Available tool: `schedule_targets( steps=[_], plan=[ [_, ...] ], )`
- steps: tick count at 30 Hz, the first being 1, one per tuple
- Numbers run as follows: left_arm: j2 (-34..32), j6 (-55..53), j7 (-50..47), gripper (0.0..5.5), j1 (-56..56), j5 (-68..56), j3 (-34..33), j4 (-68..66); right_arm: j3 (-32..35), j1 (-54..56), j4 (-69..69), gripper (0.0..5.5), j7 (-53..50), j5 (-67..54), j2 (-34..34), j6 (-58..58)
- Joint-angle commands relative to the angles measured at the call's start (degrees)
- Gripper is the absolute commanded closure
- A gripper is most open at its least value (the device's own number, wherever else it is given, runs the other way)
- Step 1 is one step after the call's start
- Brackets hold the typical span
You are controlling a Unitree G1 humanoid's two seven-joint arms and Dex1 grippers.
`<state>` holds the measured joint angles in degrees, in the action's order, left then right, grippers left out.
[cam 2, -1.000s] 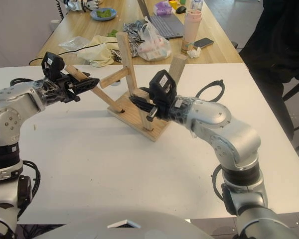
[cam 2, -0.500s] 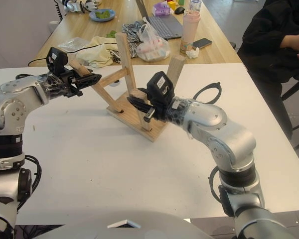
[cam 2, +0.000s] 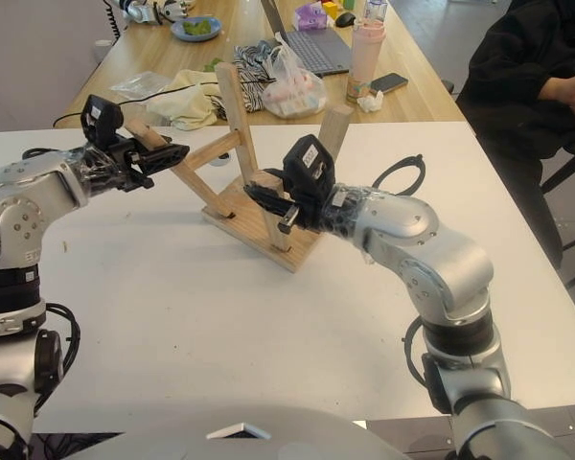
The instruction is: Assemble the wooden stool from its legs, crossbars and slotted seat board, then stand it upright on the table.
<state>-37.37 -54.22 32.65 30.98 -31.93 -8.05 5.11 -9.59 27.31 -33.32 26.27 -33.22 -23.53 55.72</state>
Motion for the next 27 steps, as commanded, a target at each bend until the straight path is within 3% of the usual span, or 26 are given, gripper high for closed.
schedule_targets(
  steps=[1,7,20,27],
  plan=[
    [-0.9,-1.6,-3.7,3.49,-1.7,2.8,-1.8,-2.4,-3.0,-3.2,2.0,4.39,1.5,-0.8,-1.9,4.5],
    [-1.2,-0.5,-3.4,3.49,-0.9,4.1,-0.8,-5.6,-3.6,-3.8,0.3,4.39,1.0,-1.6,-0.9,5.6],
    [-2.1,8.5,1.4,3.49,4.9,8.1,8.1,-18.9,-6.3,-3.8,-1.0,4.39,-0.1,-2.9,0.6,5.8],
    [-2.5,9.8,2.7,3.49,3.0,6.4,5.9,-16.3,-6.8,-3.7,-0.2,4.39,0.0,-2.4,0.1,5.2]
  ],
)
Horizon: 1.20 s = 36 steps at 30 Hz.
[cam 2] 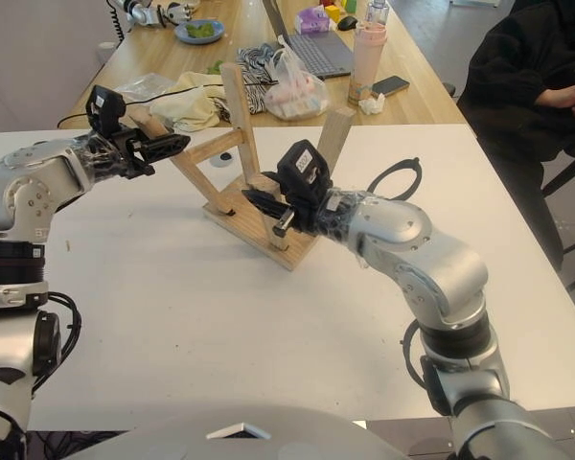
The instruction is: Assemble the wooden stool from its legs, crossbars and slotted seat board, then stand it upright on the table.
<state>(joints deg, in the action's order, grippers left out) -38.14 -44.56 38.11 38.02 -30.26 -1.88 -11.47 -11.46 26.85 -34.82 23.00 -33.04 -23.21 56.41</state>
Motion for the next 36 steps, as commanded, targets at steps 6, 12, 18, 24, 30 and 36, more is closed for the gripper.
schedule_targets(
  steps=[6,12,18,24,30,36],
  plan=[
    [-1.5,3.3,-4.0,3.49,-9.8,3.5,-5.6,6.2,-5.1,-4.8,0.1,4.39,2.5,-3.0,-0.6,5.6],
    [-0.5,7.2,-3.4,3.49,-14.2,2.3,-10.1,6.1,-5.3,-6.7,-1.8,4.39,1.3,-3.7,-0.4,7.4],
    [-0.7,10.9,-1.1,3.49,-17.1,0.9,-12.0,7.2,-5.2,-8.5,-4.3,4.39,-0.3,-5.0,0.2,9.3],
    [-1.5,11.3,-0.6,3.49,-16.0,0.1,-12.3,7.9,-5.4,-9.9,-5.7,4.39,-0.9,-5.6,-0.1,10.2],
    [-1.7,10.6,-0.9,3.49,-11.8,0.3,-11.4,4.5,-5.8,-9.9,-5.7,4.39,-0.9,-5.7,-0.3,10.1],
    [-1.8,11.0,-0.9,3.49,-6.8,1.1,-9.9,0.0,-6.2,-9.7,-5.0,4.39,-0.5,-5.4,-0.5,9.6]
  ],
)
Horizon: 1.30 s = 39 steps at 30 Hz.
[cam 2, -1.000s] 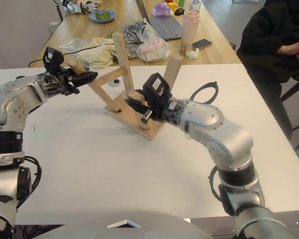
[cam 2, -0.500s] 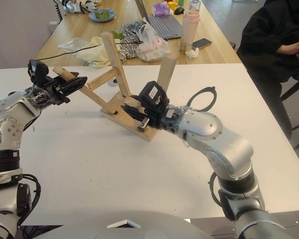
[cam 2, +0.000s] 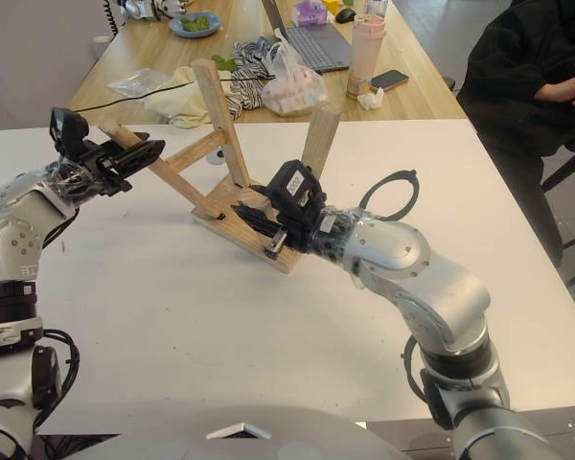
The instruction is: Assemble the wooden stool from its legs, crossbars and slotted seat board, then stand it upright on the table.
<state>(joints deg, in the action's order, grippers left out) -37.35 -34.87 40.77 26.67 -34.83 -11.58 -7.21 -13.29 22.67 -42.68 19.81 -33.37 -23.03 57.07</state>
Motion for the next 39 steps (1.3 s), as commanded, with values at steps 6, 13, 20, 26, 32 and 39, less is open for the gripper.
schedule_targets(
  steps=[6,13,20,26,32,39],
  plan=[
    [-2.1,0.8,-2.9,3.49,10.6,7.6,4.0,-9.2,-5.5,-4.1,4.6,4.39,4.1,-4.3,-1.5,7.9],
    [-1.6,-0.7,-0.8,2.91,13.4,9.6,7.8,-9.0,-5.2,-1.2,8.1,4.39,5.2,-2.2,-2.9,5.5],
    [-0.4,0.1,-1.2,2.22,16.0,11.6,6.5,-8.3,-4.8,0.4,10.8,4.39,7.2,-0.6,-3.7,3.8],
    [-2.8,-6.0,0.7,2.18,16.3,7.2,2.2,-3.0,-4.3,0.6,13.0,4.40,8.5,0.3,-4.9,1.8],
    [-4.9,-11.2,-0.2,2.18,17.5,2.9,-3.8,0.4,-4.2,1.0,16.4,4.41,11.5,2.1,-7.5,-1.1],
    [-2.5,-8.6,-3.2,2.18,16.8,1.4,-8.0,0.7,-4.9,2.7,19.8,4.41,15.8,3.7,-9.5,-3.3]
  ],
)
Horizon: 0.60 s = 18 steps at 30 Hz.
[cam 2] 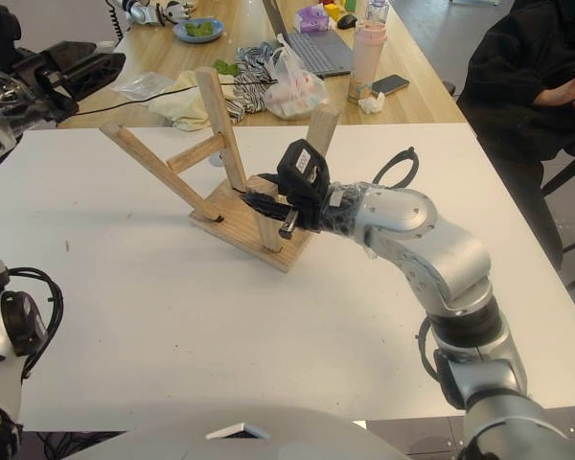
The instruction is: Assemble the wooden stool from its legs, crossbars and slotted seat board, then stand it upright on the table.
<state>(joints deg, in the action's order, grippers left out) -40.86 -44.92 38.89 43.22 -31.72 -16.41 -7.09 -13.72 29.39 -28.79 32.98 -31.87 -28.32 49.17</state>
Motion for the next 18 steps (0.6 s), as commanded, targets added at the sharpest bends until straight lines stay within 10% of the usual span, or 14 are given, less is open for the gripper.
schedule_targets(
  steps=[1,10,18],
  plan=[
    [1.2,1.8,-1.8,2.18,0.8,-2.4,-4.6,0.1,-4.5,-3.9,6.5,4.41,3.4,2.5,-4.7,4.1],
    [1.1,10.6,-2.1,2.18,-0.3,-2.6,-9.6,-4.8,-8.0,1.2,19.5,4.46,29.5,9.0,-17.9,-16.5],
    [3.6,16.2,-3.9,2.18,-6.8,-1.5,-10.7,-5.0,-11.6,17.3,43.4,4.46,42.9,15.4,-14.4,-29.0]
  ],
)
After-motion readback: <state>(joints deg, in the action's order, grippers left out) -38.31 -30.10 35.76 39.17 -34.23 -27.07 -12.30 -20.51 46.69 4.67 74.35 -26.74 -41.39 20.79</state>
